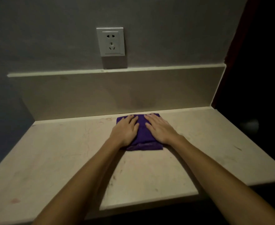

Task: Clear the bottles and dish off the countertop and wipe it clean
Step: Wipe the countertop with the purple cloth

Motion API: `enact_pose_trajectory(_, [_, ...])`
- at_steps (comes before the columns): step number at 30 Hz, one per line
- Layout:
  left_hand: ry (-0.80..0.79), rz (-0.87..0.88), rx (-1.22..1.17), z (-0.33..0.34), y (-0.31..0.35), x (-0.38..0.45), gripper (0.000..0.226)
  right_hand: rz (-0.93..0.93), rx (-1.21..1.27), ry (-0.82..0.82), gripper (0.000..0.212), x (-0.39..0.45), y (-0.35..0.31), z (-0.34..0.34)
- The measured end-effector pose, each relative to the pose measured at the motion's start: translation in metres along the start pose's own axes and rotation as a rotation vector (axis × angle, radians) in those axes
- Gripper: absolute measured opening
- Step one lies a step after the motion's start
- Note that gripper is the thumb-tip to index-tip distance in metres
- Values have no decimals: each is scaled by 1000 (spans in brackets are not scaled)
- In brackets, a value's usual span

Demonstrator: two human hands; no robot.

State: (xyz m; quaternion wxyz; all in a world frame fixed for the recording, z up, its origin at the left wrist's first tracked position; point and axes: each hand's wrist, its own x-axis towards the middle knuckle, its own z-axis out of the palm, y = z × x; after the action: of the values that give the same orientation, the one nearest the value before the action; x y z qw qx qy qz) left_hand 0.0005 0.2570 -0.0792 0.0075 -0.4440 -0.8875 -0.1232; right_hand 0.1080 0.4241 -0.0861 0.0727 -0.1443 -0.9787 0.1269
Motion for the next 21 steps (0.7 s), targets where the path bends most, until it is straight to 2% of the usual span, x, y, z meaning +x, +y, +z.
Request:
enact_pose_trajectory(2, [2,13,7,1,-2,24,62,1,-4,-9,57,20,9,-1])
enact_pose_trajectory(4, [13,27,32,2,-3,33,54,11,-12,-8,57,27,11,-2])
enact_pose_trajectory(7, [-12,9,39,4,-2,28,58,23,-19,8,59,16,6,-3])
enact_pose_trajectory(9, [-19,-14,36,2,2,13,73,37,-27,24,61,-3,1,-3])
enact_pose_trajectory(12, [-15,5,19,2,26,-36,88,38,-27,46,64,-64,-7,-4])
enact_pose_trajectory(17, [-2,86,-43,4,89,-155,75,65,3,32,71,-206,-30,-18])
enact_pose_trajectory(21, [-9,78,-66,2,112,-184,71,105,21,-30,68,-242,-38,-26])
